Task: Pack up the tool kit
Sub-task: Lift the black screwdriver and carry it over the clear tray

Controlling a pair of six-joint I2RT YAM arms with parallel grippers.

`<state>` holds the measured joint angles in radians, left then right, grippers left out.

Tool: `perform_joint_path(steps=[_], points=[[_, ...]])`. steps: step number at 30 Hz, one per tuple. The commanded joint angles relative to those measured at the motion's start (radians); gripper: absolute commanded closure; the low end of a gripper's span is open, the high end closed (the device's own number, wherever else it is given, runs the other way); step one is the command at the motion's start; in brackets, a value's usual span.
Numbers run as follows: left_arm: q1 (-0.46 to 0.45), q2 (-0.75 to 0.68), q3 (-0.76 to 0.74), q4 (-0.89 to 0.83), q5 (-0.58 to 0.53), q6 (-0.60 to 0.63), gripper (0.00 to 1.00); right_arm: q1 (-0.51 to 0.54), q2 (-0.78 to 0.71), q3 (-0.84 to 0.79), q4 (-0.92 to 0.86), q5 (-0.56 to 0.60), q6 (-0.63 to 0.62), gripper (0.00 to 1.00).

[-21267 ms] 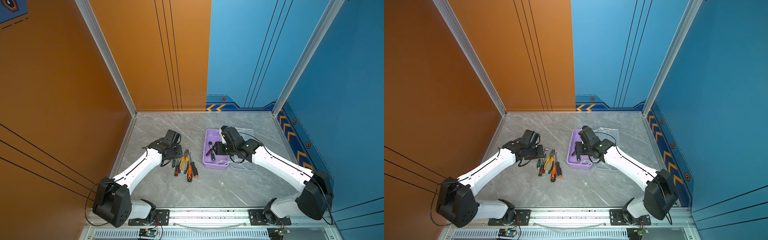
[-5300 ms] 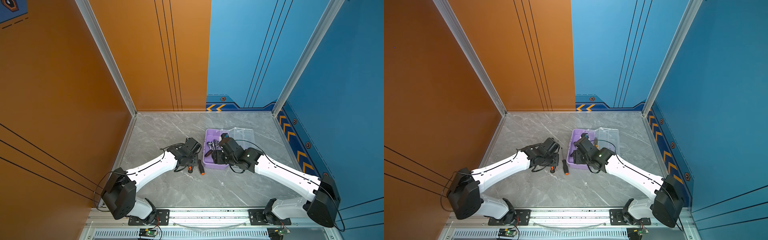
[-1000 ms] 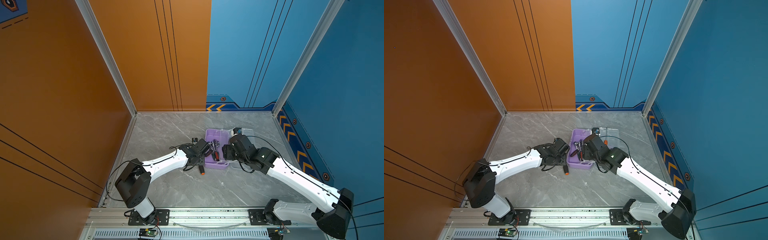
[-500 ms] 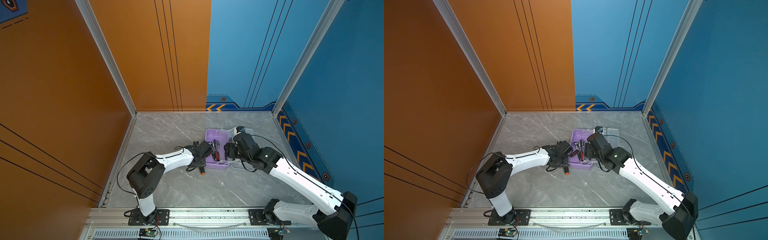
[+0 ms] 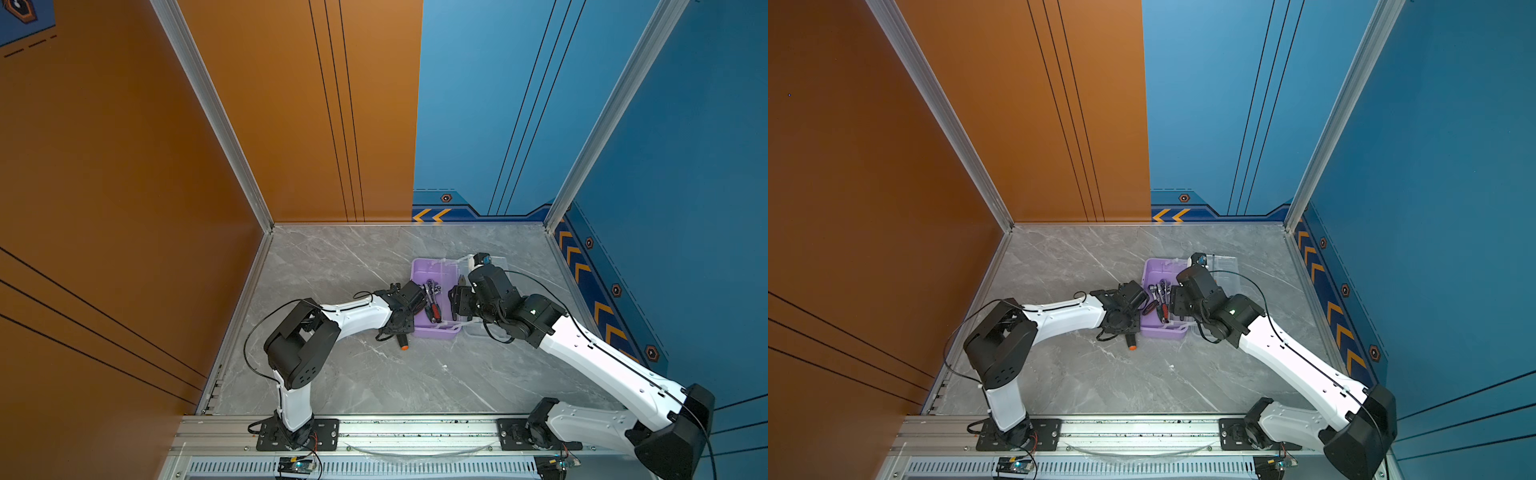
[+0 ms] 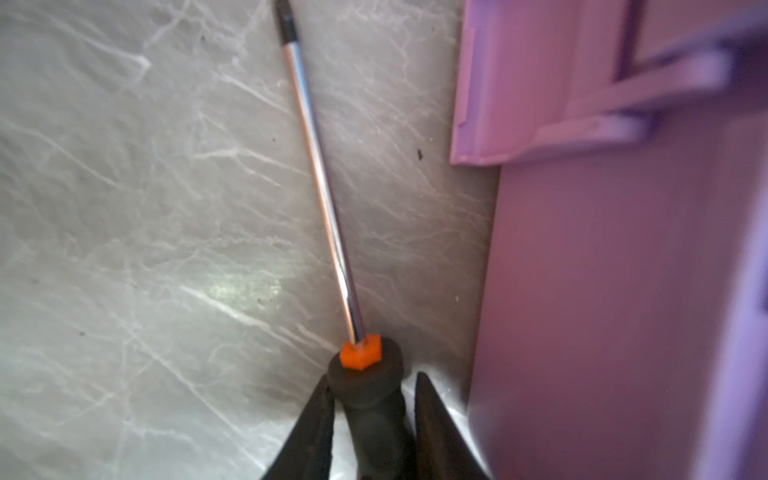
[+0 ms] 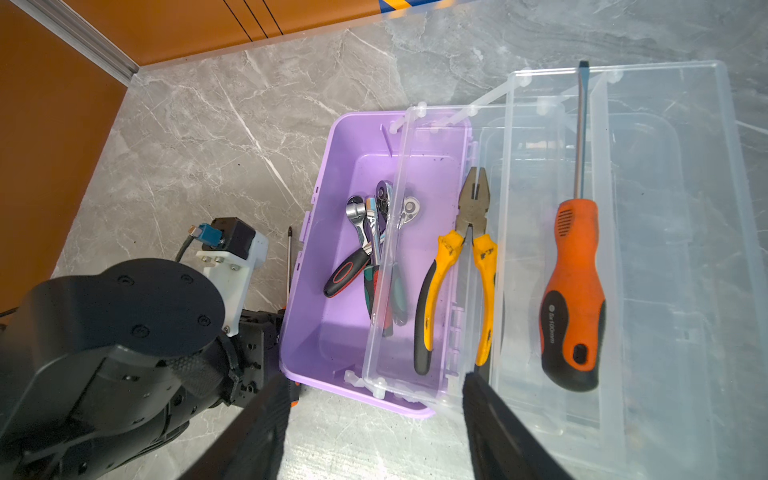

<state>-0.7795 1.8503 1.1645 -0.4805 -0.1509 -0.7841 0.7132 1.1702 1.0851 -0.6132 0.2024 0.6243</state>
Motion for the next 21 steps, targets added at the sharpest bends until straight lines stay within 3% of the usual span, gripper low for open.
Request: perform_joint_path(steps=[1, 5, 13, 17, 21], points=[[0.019, 0.047, 0.003, 0.007, 0.027, 0.006, 0.82, -0.004, -0.021, -0.008, 0.007, -0.014, -0.015, 0.32], [0.035, 0.017, -0.02, 0.006, 0.026, 0.006, 1.0, -0.004, -0.013, -0.002, 0.013, -0.024, -0.016, 0.33], [0.079, -0.186, -0.077, -0.018, 0.017, 0.022, 1.0, -0.004, 0.015, 0.038, 0.031, -0.066, -0.017, 0.33], [0.043, -0.261, 0.028, -0.059, 0.021, 0.036, 1.0, -0.004, -0.016, 0.051, 0.032, -0.048, -0.012, 0.34], [-0.021, -0.213, 0.202, -0.058, 0.066, 0.039, 1.0, -0.057, -0.096, 0.035, 0.031, -0.014, 0.009, 0.34]])
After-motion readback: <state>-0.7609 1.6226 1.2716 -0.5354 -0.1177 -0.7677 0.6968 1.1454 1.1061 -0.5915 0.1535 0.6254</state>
